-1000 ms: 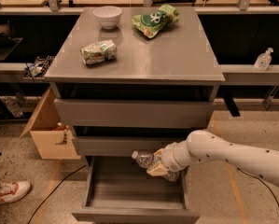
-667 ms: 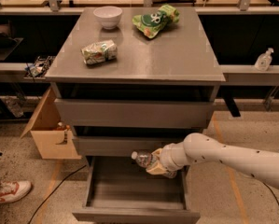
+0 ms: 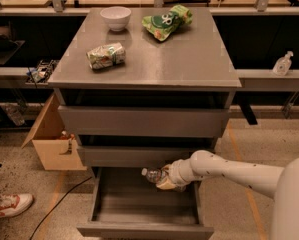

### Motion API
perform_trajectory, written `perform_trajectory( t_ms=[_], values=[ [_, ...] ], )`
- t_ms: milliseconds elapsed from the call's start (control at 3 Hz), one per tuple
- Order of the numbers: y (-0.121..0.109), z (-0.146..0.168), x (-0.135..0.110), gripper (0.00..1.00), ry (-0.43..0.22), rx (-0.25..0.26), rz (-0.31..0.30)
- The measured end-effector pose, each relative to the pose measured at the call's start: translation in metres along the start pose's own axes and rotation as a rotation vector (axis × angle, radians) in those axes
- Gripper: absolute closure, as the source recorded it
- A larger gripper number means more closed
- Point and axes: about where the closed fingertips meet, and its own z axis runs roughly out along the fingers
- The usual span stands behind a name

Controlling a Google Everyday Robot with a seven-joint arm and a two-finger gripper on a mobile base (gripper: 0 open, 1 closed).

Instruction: Place water bottle into bottom drawer

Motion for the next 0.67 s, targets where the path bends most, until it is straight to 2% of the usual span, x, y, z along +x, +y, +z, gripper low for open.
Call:
perform_trajectory(
  t_ms=[333,667],
  values=[
    [0.0008,0.0428,0.0362,1.0,0.031,-0.037,0.038],
    [0.0009,0.0428,0.0362,1.0,0.03,-0.037,0.038]
  ],
)
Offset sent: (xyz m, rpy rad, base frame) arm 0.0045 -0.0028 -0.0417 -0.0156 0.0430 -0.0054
